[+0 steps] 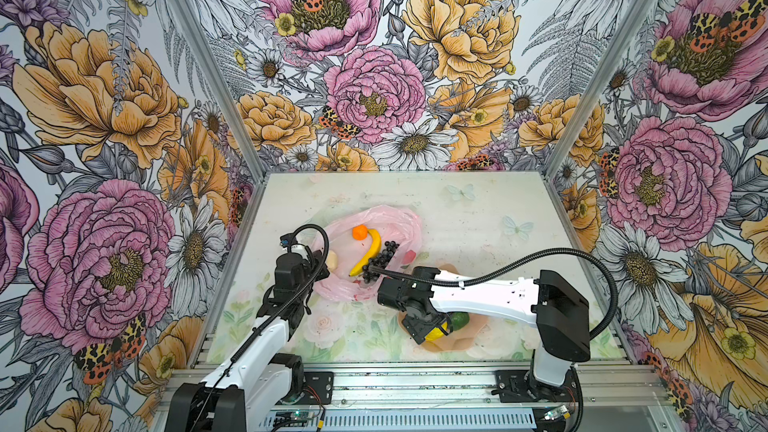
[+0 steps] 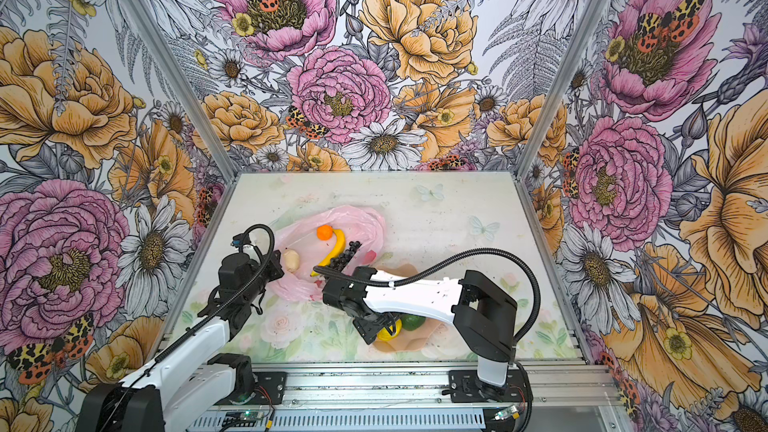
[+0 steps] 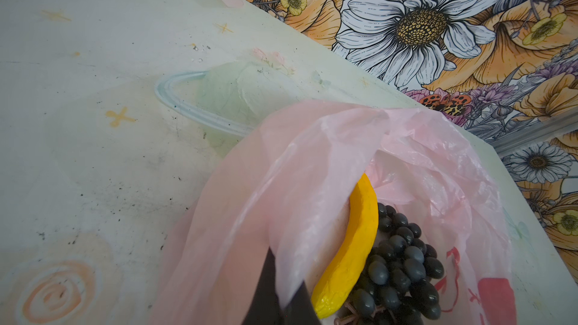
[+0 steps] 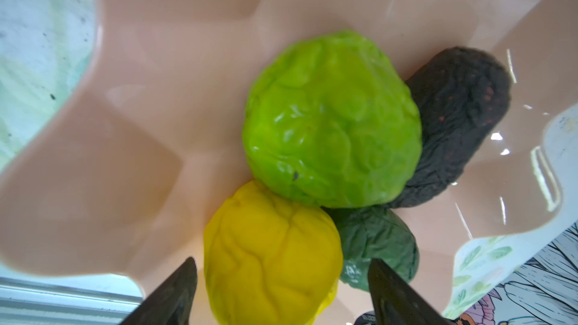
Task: Take the fake fruits out of the plastic bag
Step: 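Lower the yellow lemon into the bowl and open the right gripper, then raise the right gripper and move it back over the bag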
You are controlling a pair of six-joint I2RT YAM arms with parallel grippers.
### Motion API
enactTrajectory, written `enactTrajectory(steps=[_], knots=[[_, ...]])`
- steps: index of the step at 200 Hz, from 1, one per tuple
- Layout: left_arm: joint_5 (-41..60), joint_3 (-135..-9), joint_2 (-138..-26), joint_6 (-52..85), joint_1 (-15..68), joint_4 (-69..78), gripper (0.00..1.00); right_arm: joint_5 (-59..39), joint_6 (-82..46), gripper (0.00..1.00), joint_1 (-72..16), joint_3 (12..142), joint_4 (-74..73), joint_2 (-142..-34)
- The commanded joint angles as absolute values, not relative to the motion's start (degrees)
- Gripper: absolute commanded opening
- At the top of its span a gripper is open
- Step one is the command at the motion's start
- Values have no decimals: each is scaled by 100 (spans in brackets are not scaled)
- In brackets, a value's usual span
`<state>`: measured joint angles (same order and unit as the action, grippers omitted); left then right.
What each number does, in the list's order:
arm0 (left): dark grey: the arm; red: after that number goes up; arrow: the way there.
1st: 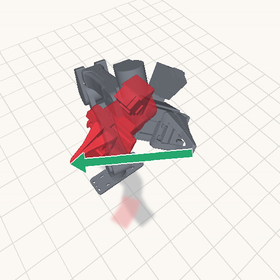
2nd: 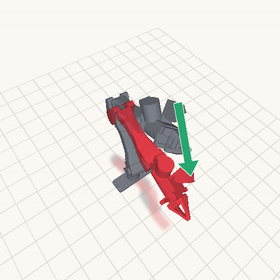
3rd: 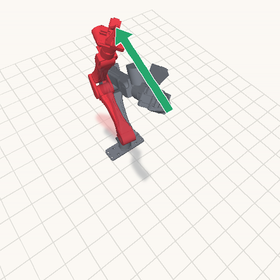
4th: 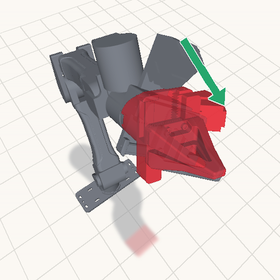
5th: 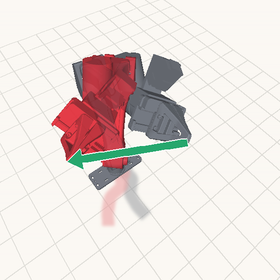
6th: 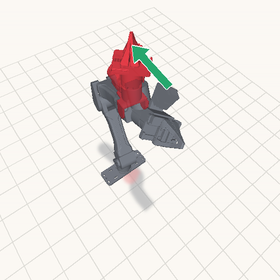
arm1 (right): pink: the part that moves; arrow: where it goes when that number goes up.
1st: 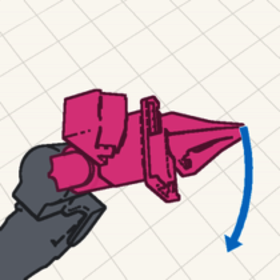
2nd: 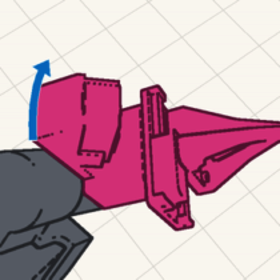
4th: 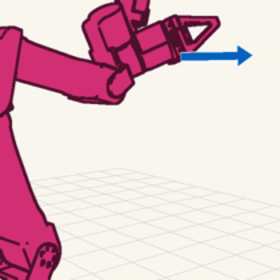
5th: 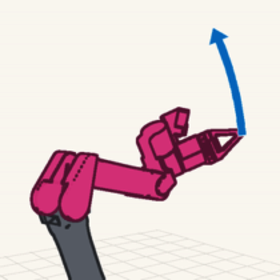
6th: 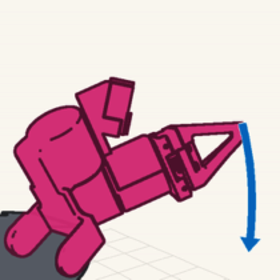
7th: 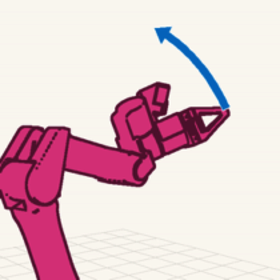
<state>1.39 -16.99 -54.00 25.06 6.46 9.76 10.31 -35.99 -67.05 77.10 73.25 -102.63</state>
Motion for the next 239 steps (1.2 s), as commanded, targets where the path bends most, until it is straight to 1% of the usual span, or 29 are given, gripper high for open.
enactTrajectory(steps=[1, 32, 76, 142, 196, 239], knots=[[230, -1614, -5299, 2415, 597, 1116, 0, 1331, -3661, 87, -6652, 7632, 7435, -10185], [220, -1601, -5277, 2414, 595, 1107, 0, 1537, -3695, 87, -6646, 7627, 7436, -10248], [227, -1616, -5297, 2415, 595, 1114, 0, 1577, -3761, 89, -6680, 7660, 7427, -10278], [244, -1603, -5293, 2418, 597, 1114, 0, 1376, -3675, 91, -6697, 7981, 7418, -10084], [135, -1626, -5354, 2479, 596, 1037, 0, 1556, -3551, 85, -6611, 8555, 7071, -9683], [12, -1600, -5345, 2540, 593, 942, 0, 1591, -3495, 82, -6449, 9321, 6140, -9968]])
